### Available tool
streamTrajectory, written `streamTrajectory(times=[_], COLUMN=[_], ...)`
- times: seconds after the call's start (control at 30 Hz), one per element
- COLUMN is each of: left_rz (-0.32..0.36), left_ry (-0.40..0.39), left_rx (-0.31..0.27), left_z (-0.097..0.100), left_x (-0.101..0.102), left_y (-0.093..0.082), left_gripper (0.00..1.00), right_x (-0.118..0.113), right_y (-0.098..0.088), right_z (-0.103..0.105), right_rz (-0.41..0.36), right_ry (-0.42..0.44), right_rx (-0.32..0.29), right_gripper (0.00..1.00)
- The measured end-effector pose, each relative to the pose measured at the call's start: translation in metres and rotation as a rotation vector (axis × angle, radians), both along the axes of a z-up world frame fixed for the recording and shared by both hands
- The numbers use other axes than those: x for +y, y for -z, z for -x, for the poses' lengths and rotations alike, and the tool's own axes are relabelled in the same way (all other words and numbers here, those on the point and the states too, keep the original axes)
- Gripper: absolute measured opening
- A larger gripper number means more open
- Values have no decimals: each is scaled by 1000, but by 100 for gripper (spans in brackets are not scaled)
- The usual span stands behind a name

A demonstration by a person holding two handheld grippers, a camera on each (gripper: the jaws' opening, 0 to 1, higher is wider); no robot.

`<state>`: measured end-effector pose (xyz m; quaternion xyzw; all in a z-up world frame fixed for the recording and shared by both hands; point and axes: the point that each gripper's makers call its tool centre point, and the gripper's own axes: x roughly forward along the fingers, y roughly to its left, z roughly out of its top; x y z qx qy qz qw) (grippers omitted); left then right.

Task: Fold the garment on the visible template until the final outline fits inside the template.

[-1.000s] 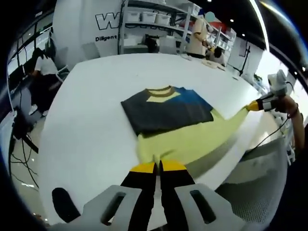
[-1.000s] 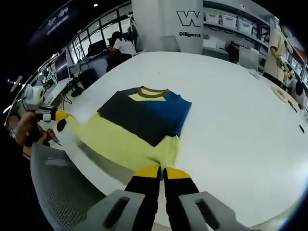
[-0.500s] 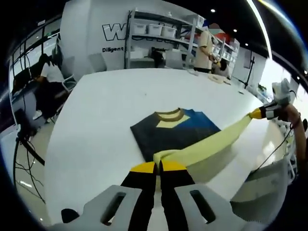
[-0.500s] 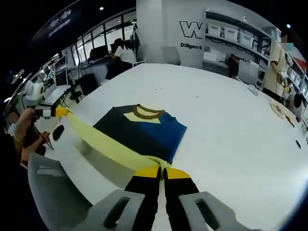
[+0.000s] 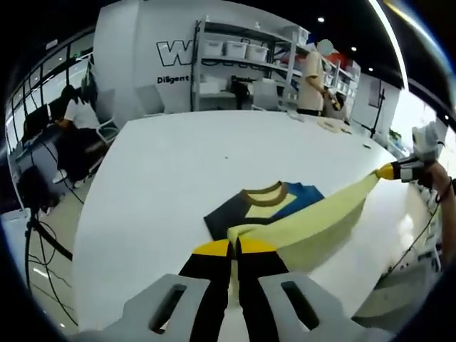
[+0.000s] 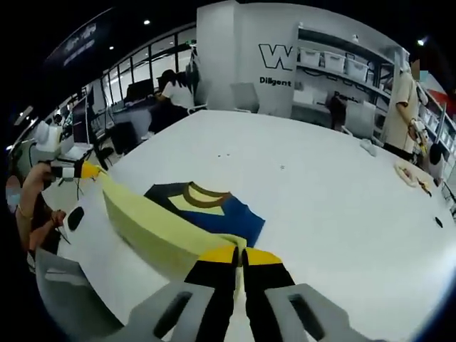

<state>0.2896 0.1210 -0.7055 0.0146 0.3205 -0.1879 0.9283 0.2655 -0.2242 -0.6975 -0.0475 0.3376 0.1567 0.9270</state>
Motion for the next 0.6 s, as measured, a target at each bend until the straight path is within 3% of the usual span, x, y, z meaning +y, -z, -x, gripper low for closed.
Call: streamTrajectory(times=[0.27,0.6], left_rz=[-1,-1], left_ry=[-19,-37], left_rx=[-4,35], left_z=[-32,-66], left_x=[1,1], left_y=[6,28], left_gripper=[2,2], right_x=[-2,-2], right_y=[1,15], right_z=[-29,-66], right_rz=[-12,-42], right_ry=[14,74], right_rx=[-15,25], right_gripper=[0,0])
